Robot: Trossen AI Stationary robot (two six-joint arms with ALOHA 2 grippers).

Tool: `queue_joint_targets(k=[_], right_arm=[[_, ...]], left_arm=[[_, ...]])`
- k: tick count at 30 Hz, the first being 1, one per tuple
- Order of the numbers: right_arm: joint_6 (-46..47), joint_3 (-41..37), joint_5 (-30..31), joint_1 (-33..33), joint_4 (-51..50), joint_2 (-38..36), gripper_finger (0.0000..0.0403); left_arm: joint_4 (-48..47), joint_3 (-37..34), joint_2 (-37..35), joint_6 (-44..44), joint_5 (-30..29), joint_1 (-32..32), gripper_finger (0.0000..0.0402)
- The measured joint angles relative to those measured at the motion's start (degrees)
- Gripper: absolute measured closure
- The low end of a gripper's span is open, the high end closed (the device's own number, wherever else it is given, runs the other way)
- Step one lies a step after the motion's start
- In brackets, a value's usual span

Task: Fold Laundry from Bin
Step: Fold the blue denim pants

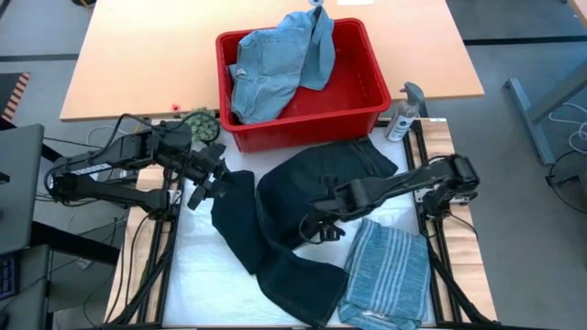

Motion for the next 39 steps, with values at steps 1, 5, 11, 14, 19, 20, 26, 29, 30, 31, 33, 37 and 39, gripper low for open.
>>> queue_joint_targets(k=[1, 5, 11, 14, 19, 20, 26, 29, 30, 31, 33, 37, 39], right_arm=[[0.97, 0.22, -0.04, 0.41, 0.05, -0.82, 0.0388], [3.87, 0.23, -1.68, 2.58, 0.02, -1.78, 0.0388], [2.88, -2.05, -7.99, 6.35, -0.29, 3.78, 0.0386], [0.74, -3.29, -10.67, 8.34, -0.26, 8.19, 0.0376], [-3.84, -3.39, -12.24, 11.49, 0.36, 13.94, 0.0370], [-4.32, -3.37, -13.54, 11.60, 0.38, 14.26, 0.0369], [-1.23, -3.39, -16.19, 10.57, 0.04, 10.65, 0.0345], [1.69, -3.37, -15.86, 9.29, 0.16, 6.09, 0.0327], [3.17, -3.37, -15.87, 8.80, 0.36, 4.53, 0.0320], [4.59, -3.37, -15.87, 8.28, 0.61, 3.08, 0.0311], [6.97, -3.37, -16.44, 7.43, 0.64, 0.07, 0.0291], [12.41, -3.37, -20.76, 6.36, 4.20, -6.08, 0.0245], [16.83, -3.37, -20.85, 6.00, 12.12, -8.45, 0.0227]], left_arm=[[-0.01, 0.00, 0.00, -0.01, -0.34, 0.00, 0.0223], [-0.01, 0.00, 0.00, 0.04, -1.12, 0.00, 0.0223], [-0.01, 0.00, 0.00, 0.07, -1.91, 0.02, 0.0223], [-0.01, 0.00, 0.00, 0.07, -1.91, 0.02, 0.0223], [-0.03, 0.00, 0.00, 0.33, -1.86, 0.02, 0.0223], [-0.07, 0.00, 0.00, 0.33, -1.64, 0.02, 0.0223], [-0.43, 0.82, -1.00, -1.09, 2.16, 0.02, 0.0223], [-1.56, 3.65, -1.30, -1.53, 2.20, 0.02, 0.0223], [-2.33, 4.55, -1.31, -1.72, 2.23, 0.02, 0.0223], [-2.56, 5.51, -1.31, -2.03, 2.21, 0.02, 0.0223], [-3.20, 7.43, -1.31, -2.91, 2.75, -0.11, 0.0223], [-5.01, 10.51, -1.65, -5.69, 4.13, -2.31, 0.0223], [-7.24, 11.90, -1.88, -6.08, 3.32, -4.50, 0.0223]])
